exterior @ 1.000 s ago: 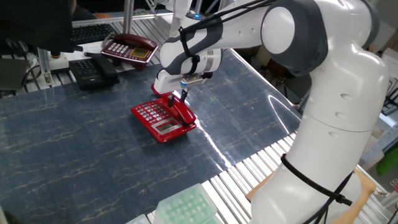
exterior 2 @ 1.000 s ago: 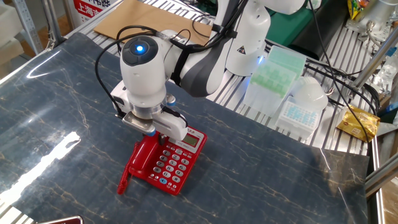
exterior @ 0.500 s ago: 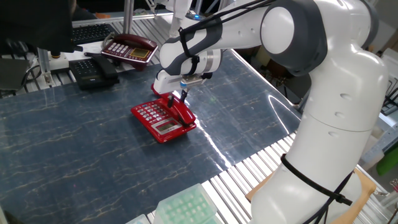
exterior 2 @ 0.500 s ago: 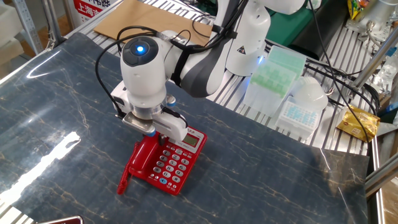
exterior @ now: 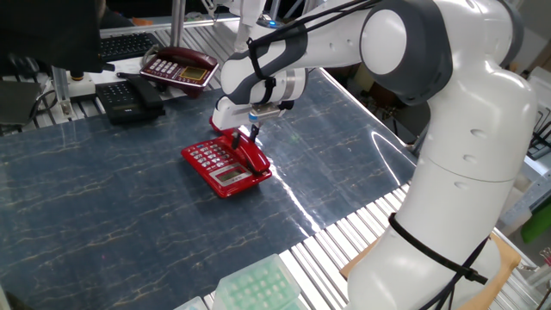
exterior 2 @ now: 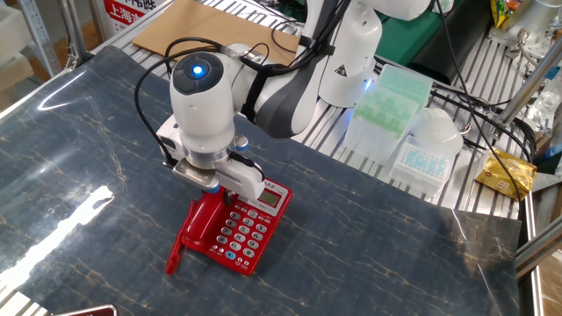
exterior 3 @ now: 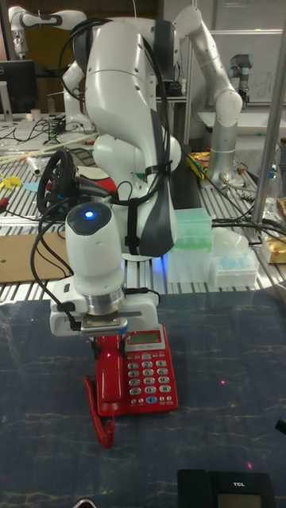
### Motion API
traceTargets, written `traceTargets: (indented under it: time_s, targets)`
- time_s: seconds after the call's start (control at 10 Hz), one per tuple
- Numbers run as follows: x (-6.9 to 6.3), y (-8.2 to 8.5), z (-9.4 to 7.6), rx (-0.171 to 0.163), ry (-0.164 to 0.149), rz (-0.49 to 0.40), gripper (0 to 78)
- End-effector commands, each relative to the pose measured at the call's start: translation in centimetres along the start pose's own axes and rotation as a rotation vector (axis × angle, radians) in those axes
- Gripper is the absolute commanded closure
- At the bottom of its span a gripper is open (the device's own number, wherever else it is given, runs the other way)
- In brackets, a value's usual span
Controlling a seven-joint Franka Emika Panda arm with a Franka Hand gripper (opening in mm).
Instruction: Place the handset of the telephone on the corresponding phone cradle
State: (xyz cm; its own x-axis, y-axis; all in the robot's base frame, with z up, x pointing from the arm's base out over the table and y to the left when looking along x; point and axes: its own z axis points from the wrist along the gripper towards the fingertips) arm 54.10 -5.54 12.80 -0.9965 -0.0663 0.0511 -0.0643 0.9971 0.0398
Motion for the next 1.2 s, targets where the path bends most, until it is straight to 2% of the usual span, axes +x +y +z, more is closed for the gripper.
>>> traceTargets:
  time_s: [0.1, 1.2]
  targets:
    - [-0.10, -0.04, -0.15, 0.001, -0.004, -0.001, 0.1]
    - [-0.10, -0.04, -0.15, 0.001, -0.004, -0.001, 0.1]
